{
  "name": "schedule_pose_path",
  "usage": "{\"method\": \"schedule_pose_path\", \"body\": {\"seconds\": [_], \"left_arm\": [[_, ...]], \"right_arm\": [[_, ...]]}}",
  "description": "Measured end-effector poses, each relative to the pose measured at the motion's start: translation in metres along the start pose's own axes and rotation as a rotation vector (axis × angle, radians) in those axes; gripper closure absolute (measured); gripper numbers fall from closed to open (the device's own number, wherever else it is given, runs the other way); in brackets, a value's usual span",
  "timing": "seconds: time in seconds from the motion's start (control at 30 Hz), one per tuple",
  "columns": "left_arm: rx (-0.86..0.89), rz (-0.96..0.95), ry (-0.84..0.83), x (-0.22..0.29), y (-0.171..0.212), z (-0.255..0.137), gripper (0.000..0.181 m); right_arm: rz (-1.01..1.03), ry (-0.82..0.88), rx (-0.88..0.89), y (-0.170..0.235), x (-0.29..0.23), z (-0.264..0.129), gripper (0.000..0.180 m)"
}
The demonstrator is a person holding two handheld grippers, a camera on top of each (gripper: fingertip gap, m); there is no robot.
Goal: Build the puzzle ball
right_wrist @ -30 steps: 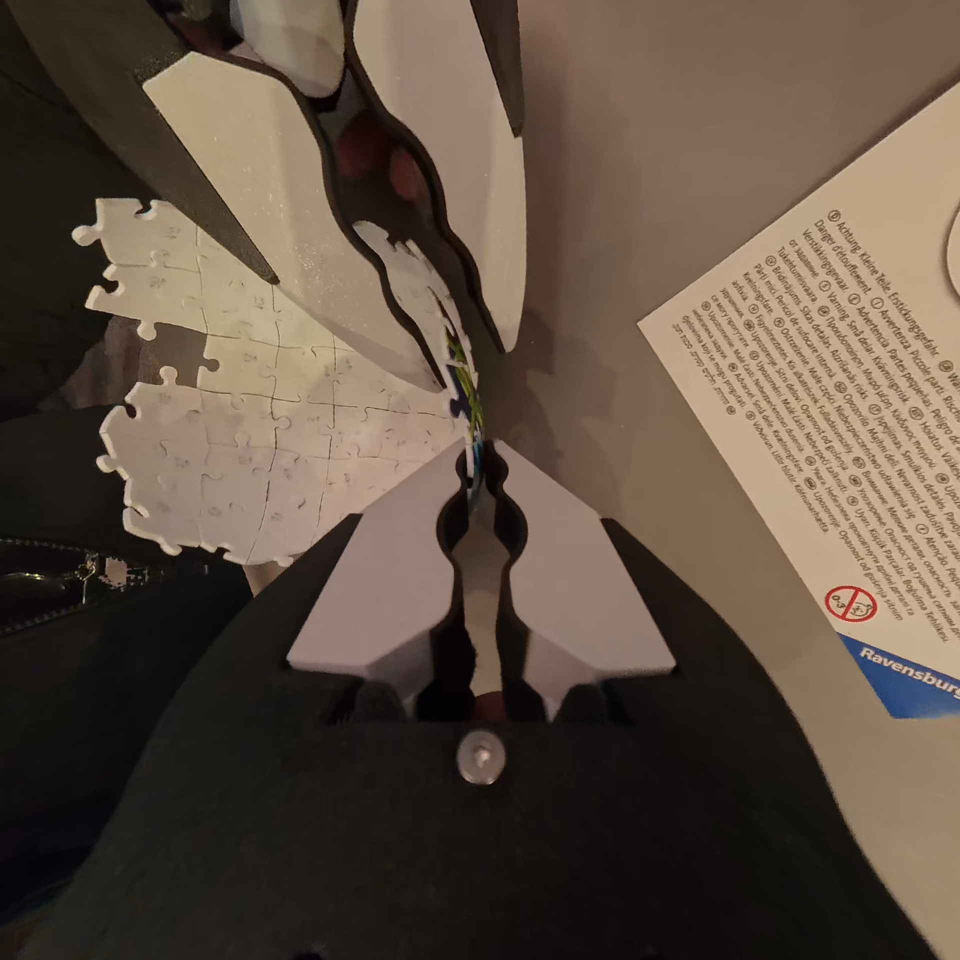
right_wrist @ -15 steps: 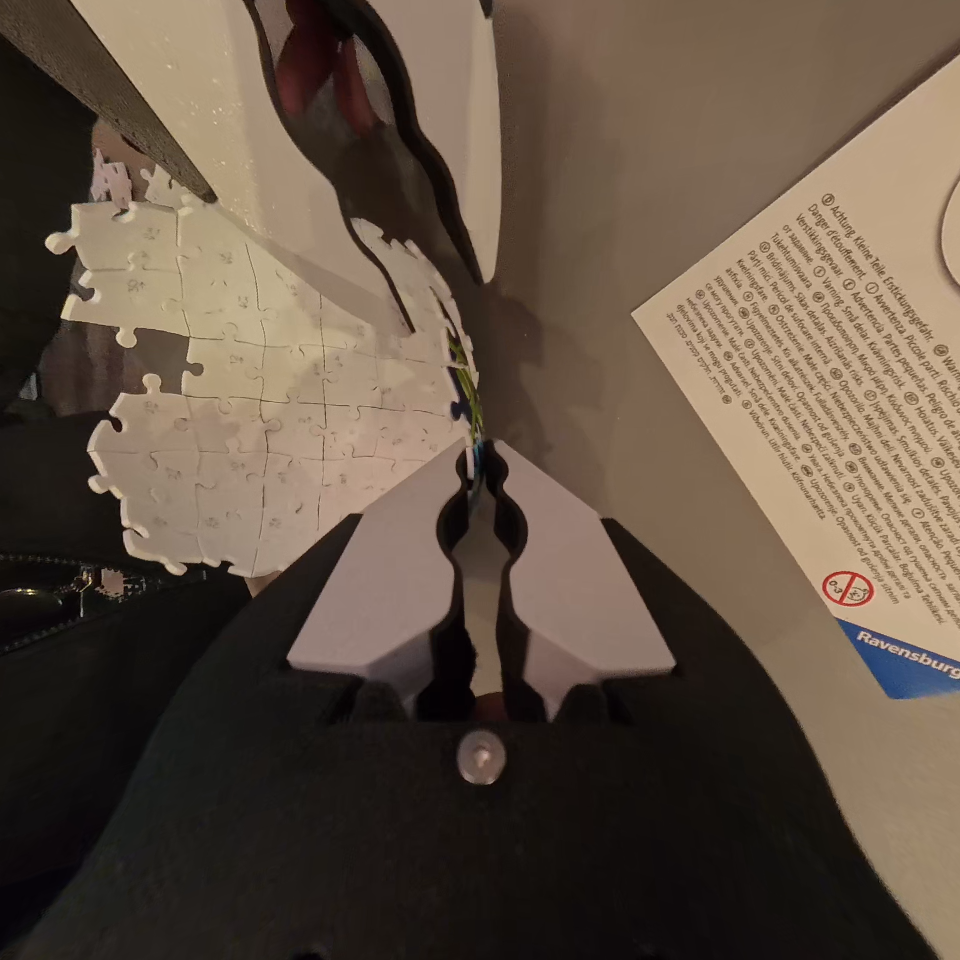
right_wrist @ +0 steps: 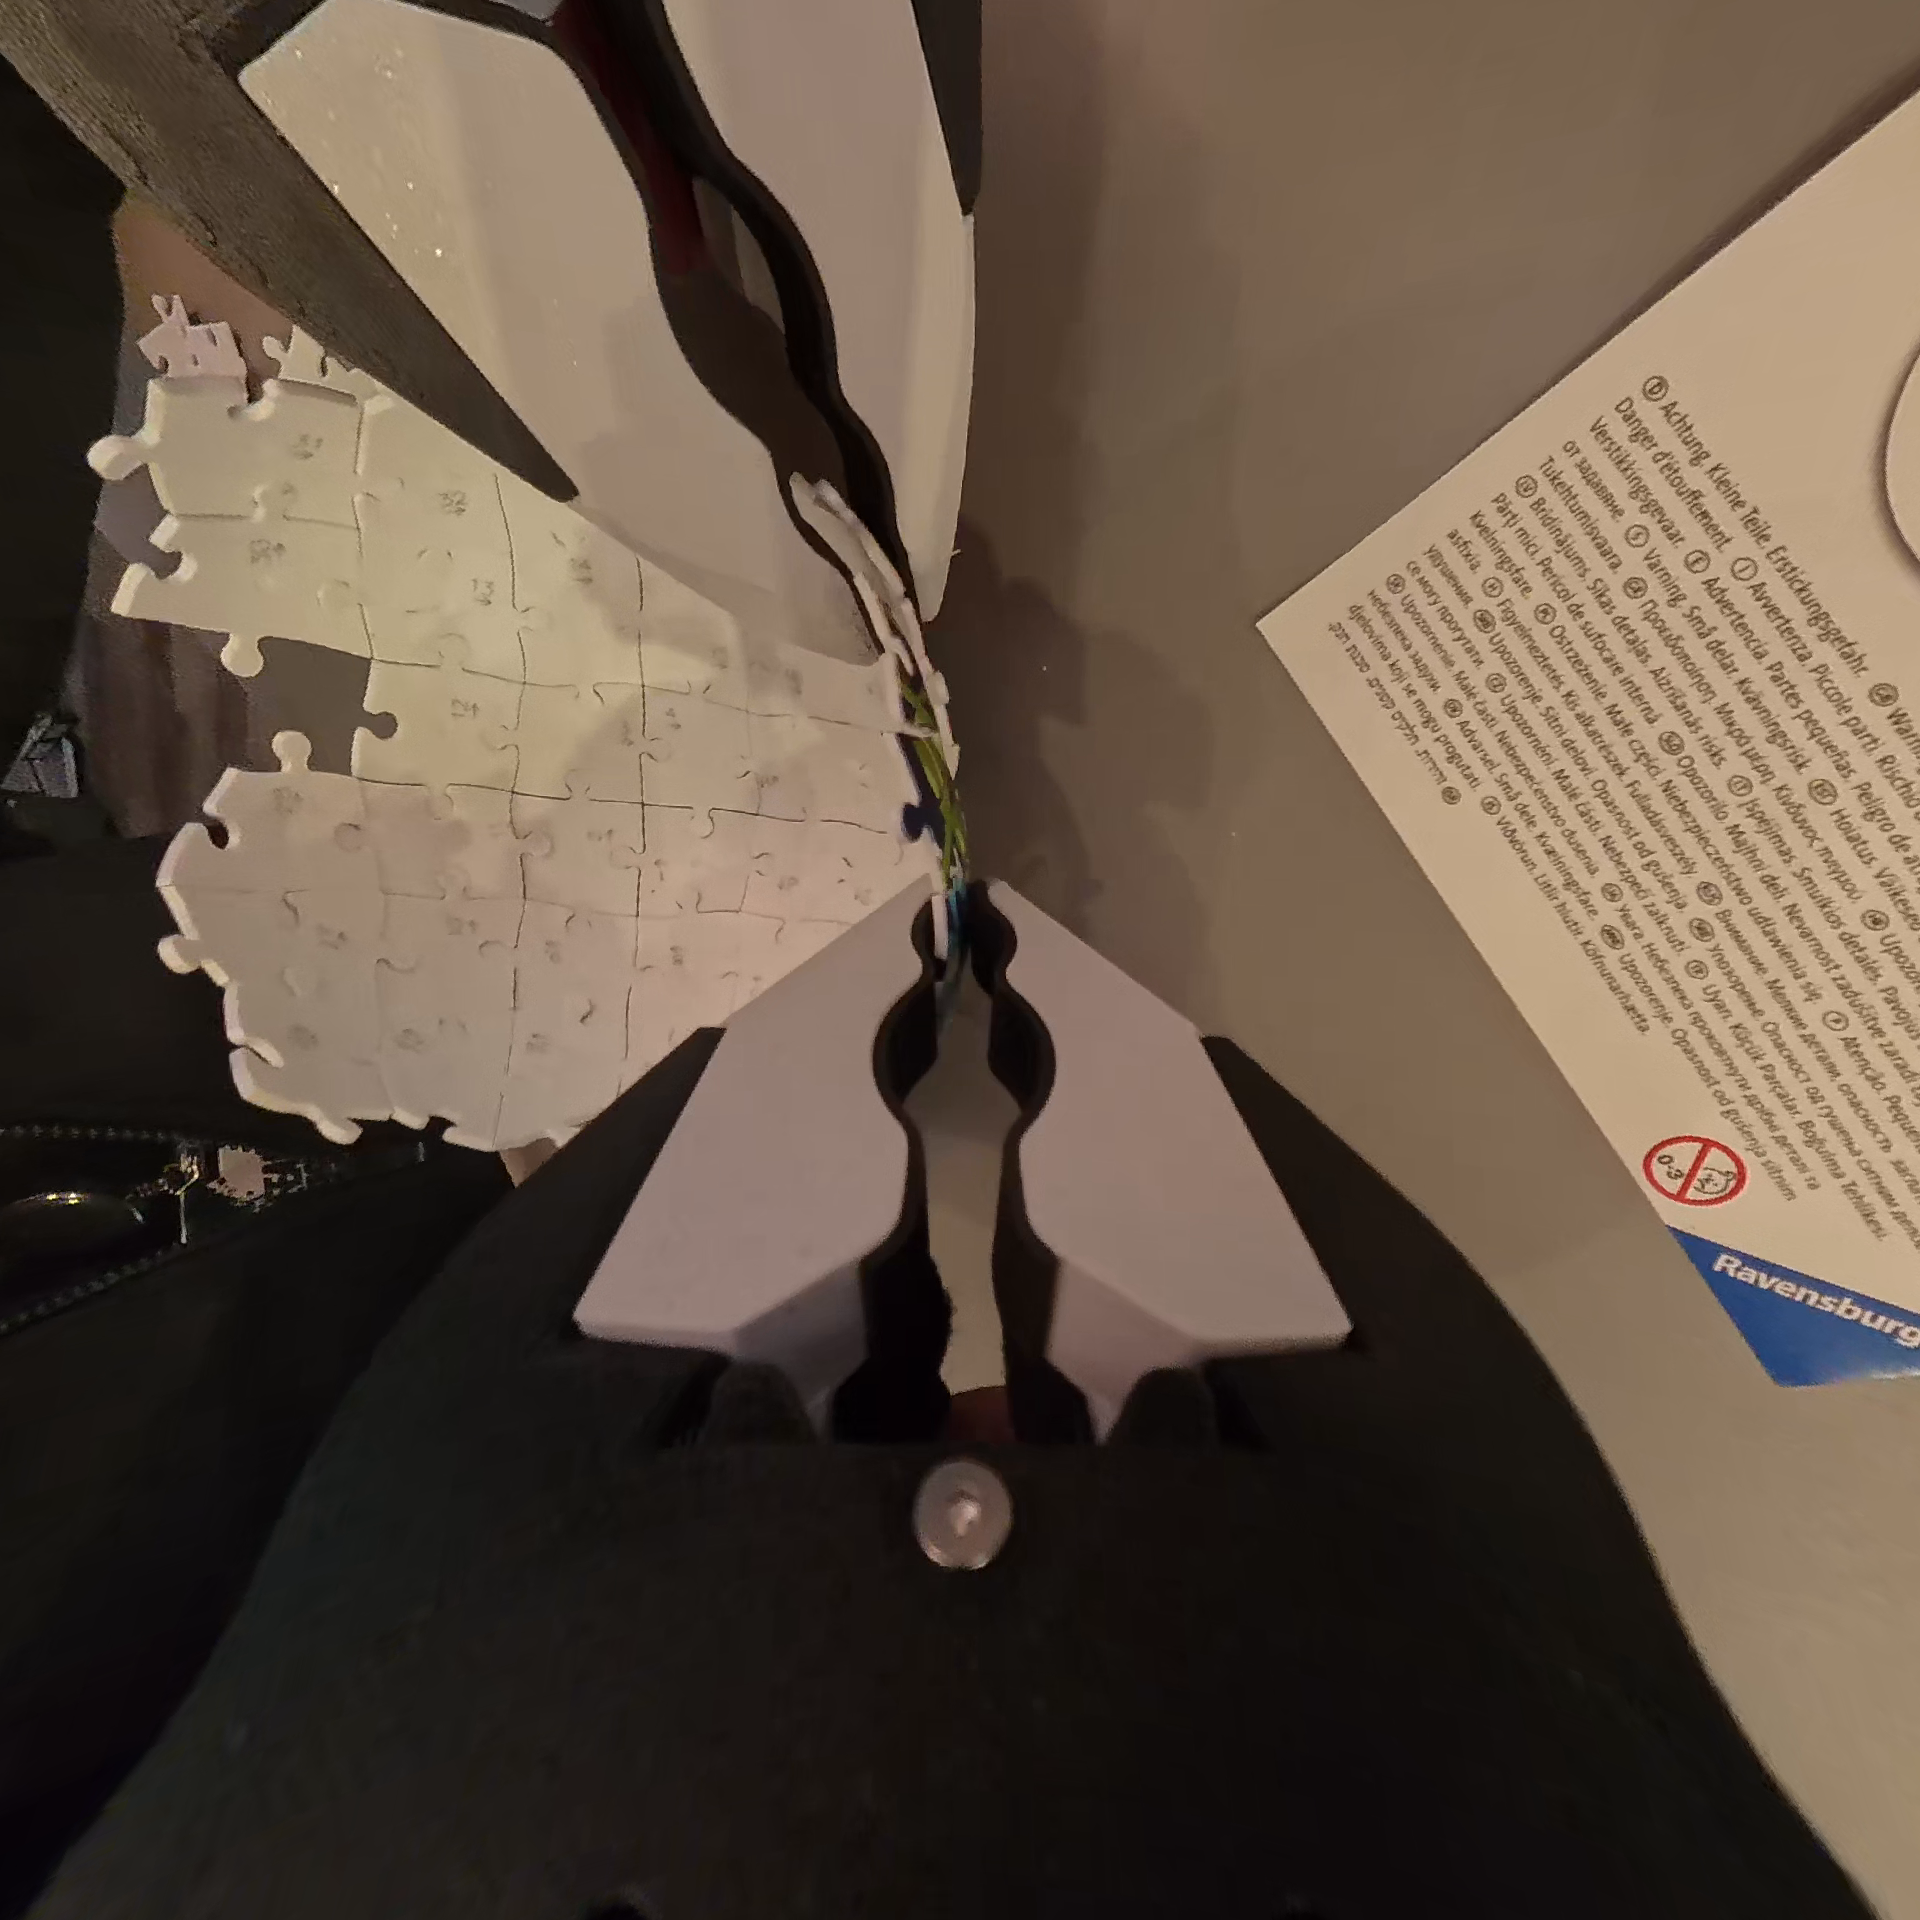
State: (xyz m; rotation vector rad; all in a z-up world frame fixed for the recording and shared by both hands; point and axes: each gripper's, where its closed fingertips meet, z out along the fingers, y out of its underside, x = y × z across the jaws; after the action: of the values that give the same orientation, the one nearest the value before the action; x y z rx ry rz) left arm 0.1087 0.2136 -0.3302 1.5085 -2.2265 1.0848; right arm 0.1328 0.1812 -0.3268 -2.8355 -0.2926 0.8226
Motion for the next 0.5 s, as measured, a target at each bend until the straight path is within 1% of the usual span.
{"method": "schedule_pose_path", "body": {"seconds": [0.23, 0.5], "left_arm": [[0.011, 0.022, 0.008, 0.0015, -0.002, 0.0005, 0.174], [0.021, 0.004, 0.037, 0.0021, -0.0038, 0.0004, 0.173]], "right_arm": [[-0.002, 0.005, -0.01, 0.0025, 0.0, -0.0007, 0.18], [-0.005, 0.034, -0.045, 0.0039, -0.0001, -0.0009, 0.18]]}}
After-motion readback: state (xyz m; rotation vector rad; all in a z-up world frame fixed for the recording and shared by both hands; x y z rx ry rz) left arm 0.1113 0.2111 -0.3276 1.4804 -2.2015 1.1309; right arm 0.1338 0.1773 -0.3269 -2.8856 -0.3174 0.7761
